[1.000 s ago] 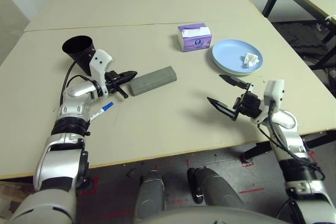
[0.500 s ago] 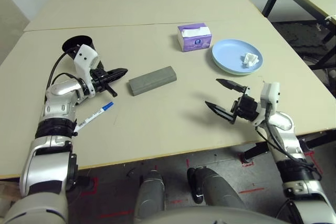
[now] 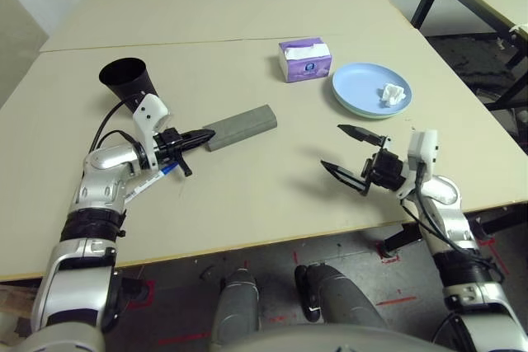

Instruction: Organize and tidy the items on the table.

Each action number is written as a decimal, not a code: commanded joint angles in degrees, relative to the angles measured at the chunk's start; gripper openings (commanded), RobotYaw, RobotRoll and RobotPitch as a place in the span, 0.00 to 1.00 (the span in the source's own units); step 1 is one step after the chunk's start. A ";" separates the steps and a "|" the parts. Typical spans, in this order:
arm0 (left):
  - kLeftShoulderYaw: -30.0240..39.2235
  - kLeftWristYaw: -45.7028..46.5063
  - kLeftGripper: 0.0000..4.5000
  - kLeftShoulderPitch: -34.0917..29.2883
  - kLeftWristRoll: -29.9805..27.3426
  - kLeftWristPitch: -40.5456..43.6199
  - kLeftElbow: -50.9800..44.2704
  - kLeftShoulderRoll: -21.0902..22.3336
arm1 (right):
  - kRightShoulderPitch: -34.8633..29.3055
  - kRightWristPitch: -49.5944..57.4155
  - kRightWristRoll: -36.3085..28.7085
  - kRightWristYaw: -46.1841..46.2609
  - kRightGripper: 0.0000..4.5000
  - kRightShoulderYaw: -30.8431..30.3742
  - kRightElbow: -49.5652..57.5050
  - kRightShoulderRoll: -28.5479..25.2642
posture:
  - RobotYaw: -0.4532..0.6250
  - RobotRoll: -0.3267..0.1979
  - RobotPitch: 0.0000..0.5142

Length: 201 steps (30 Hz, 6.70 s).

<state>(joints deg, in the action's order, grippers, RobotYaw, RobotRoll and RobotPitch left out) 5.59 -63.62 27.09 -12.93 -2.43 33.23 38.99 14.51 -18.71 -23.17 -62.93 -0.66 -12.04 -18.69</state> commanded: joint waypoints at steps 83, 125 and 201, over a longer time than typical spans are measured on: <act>-8.59 -2.30 0.22 -14.35 4.32 40.55 -33.59 27.78 | 2.11 13.43 -1.73 -11.45 1.00 -10.17 9.48 -2.72 | 0.40 0.62 0.36; 24.47 29.54 0.06 -0.67 -10.68 24.69 -29.48 8.39 | 2.18 16.58 -0.78 3.48 1.00 -4.17 7.27 0.55 | 0.48 0.62 0.37; 13.73 2.84 0.99 -16.60 -7.11 51.86 -26.98 37.72 | 3.21 9.62 0.57 -8.01 1.00 -10.90 4.10 1.45 | 0.49 0.62 0.39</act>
<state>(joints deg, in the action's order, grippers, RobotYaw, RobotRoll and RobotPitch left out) 21.42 -62.53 9.64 -21.43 49.68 6.65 77.51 17.75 -8.30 -23.42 -70.19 -10.53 -7.47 -17.28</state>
